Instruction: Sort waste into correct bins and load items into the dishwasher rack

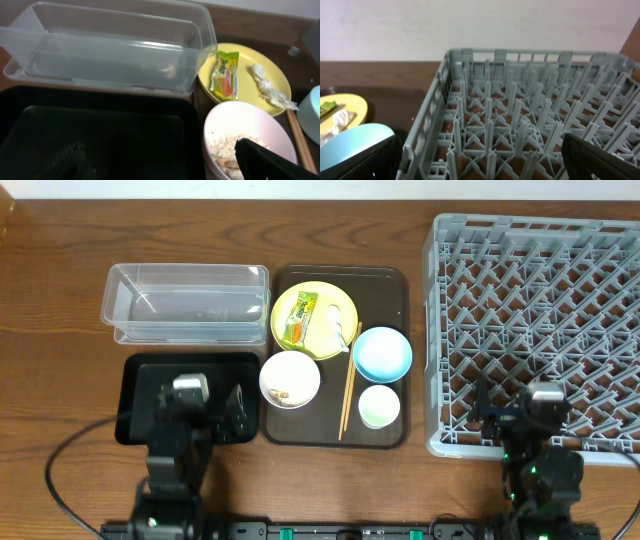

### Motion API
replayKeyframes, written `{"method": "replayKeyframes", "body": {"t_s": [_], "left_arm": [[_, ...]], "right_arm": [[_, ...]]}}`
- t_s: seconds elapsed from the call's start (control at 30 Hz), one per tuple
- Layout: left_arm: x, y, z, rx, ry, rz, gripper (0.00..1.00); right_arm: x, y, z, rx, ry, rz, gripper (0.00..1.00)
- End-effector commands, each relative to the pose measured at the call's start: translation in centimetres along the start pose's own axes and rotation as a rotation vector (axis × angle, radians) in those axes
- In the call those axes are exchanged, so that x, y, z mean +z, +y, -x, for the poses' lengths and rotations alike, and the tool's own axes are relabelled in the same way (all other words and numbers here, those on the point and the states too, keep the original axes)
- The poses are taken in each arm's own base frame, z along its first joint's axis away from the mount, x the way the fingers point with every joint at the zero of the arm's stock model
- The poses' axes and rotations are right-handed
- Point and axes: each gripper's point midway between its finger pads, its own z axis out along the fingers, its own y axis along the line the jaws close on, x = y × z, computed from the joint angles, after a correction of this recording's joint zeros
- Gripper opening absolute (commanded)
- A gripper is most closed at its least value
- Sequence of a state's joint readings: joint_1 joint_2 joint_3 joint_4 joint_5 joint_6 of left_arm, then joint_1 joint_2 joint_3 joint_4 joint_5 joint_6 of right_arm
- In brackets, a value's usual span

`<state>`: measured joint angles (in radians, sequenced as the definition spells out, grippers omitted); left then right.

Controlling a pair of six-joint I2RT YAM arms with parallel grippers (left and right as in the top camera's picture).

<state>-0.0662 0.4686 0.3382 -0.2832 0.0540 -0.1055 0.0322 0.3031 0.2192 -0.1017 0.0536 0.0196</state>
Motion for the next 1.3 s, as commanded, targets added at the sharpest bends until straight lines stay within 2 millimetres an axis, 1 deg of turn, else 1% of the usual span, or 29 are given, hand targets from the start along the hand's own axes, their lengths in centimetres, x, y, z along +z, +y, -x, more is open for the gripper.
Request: {"method": "replayKeyframes", "body": {"t_s": [0.0, 0.07, 0.17, 0.33, 0.43, 0.5, 0.57, 0.67, 0.83, 1.0, 1.17, 1.27], "left_arm": [[0.1, -0.5, 2.4, -0.009, 0.057, 0.001, 0.96], [0.4, -0.7, 2.9, -0.01, 0.138, 0.012, 0.96], [0.7, -0.7, 3.0, -0.011, 0.269, 0.035, 0.96], [0.3, -0.5, 1.8, -0.013, 0.509, 0.079, 0.96], [0.3, -0.5, 1.0, -0.015, 0.583, 0.087, 0.96], [0.2, -0.9, 0.4, -0.024, 0.615, 0.064, 0.96], [0.3, -1.2, 0.4, -0.031, 0.616, 0.043, 0.96], [0.9, -1.5, 1.3, -0.044, 0.573, 0.034, 0.96], [2.6, -3.8, 3.7, -0.071, 0.47, -0.092, 0.94], [4.6, -5.2, 4.8, -0.049, 0.451, -0.131, 0.92], [7.3, -8.0, 7.2, 0.008, 0.41, -0.178, 0.92], [9.3, -10.7, 8.6, 0.044, 0.358, -0.233, 0.92]], "right_arm": [[0.8, 0.2, 1.4, 0.015, 0.056, -0.001, 0.99], [1.4, 0.2, 1.5, 0.01, 0.132, -0.003, 0.99], [2.2, 0.3, 1.4, 0.003, 0.246, -0.007, 0.99], [3.4, 0.7, 0.6, -0.004, 0.427, 0.011, 0.99], [4.0, 1.1, 0.2, -0.001, 0.483, 0.031, 0.99], [4.3, 1.7, -0.1, 0.006, 0.501, 0.06, 0.99], [4.5, 1.8, -0.2, 0.008, 0.503, 0.066, 0.99], [4.5, 1.9, -0.2, 0.01, 0.502, 0.074, 0.99], [4.6, 2.0, 0.0, 0.01, 0.493, 0.074, 0.99], [4.6, 2.0, 0.1, 0.01, 0.487, 0.074, 0.99], [4.6, 2.0, 0.1, 0.01, 0.487, 0.074, 0.99], [4.6, 2.0, 0.1, 0.01, 0.488, 0.074, 0.99]]}}
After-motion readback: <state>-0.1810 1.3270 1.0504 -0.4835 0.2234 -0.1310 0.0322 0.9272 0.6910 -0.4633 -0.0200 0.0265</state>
